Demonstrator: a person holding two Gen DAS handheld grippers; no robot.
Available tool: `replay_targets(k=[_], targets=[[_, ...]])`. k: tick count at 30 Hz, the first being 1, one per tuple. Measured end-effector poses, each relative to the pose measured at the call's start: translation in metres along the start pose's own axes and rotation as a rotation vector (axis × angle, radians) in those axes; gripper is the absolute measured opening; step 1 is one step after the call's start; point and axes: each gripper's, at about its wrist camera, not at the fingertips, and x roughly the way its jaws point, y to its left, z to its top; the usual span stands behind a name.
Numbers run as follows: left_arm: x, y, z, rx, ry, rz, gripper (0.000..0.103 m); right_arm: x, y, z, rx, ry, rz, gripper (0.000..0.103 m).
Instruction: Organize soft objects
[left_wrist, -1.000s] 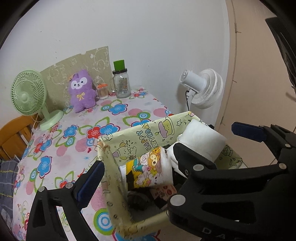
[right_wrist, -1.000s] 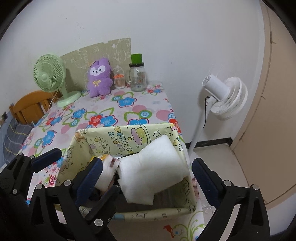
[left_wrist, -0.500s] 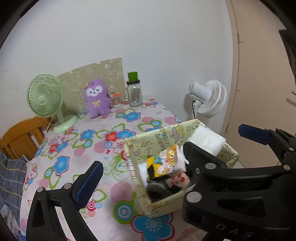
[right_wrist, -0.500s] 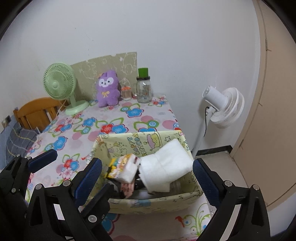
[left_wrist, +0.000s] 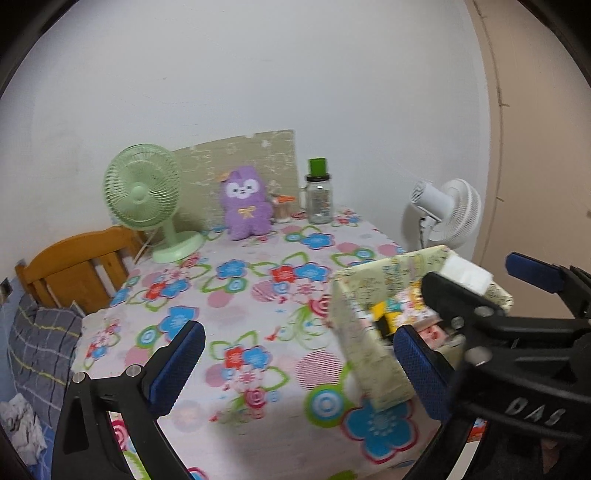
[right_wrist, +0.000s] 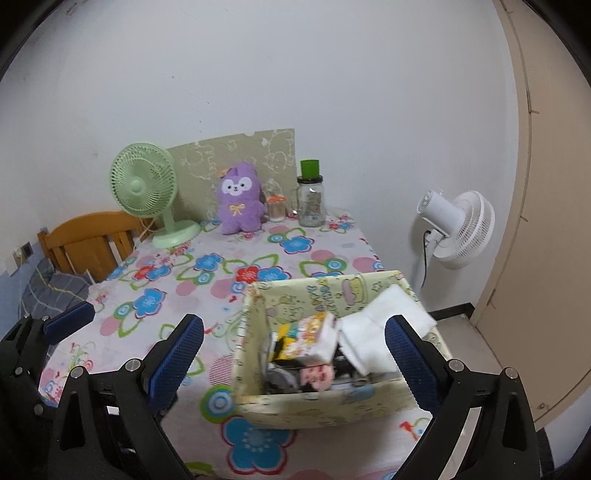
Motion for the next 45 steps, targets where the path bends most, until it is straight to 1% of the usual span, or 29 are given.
replay_targets(k=[3,8,11,13,18,24,28,45], targets=[[-0.004,0.017,-0.002,-0.023,-0.002,0.027,0.103,-0.001,0.011,0.001,0.006,-0.009,0.021,0.100],[-0.017,0.042,-0.006,-0.058,-0.030,0.072,0.103,-0.006,0.025,0.002,-0.009,-0.032,0.034,0.100],[-0.025,0.053,-0.009,-0.079,-0.047,0.079,0.103,-0.015,0.027,0.002,-0.008,-0.062,0.028,0.100],[-0.029,0.059,-0.010,-0.095,-0.057,0.084,0.103,-0.020,0.028,0.001,-0.006,-0.083,0.022,0.103],[-0.040,0.069,-0.011,-0.123,-0.082,0.097,0.103,-0.027,0.027,-0.002,-0.005,-0.094,0.017,0.103],[-0.048,0.073,-0.010,-0.148,-0.108,0.087,0.103,-0.033,0.026,-0.004,0.001,-0.107,0.005,0.103],[-0.051,0.071,-0.011,-0.144,-0.119,0.077,0.103,-0.034,0.027,-0.005,0.004,-0.107,0.011,0.103],[-0.058,0.073,-0.010,-0.165,-0.125,0.086,0.103,-0.037,0.032,-0.004,0.015,-0.120,0.018,0.103]])
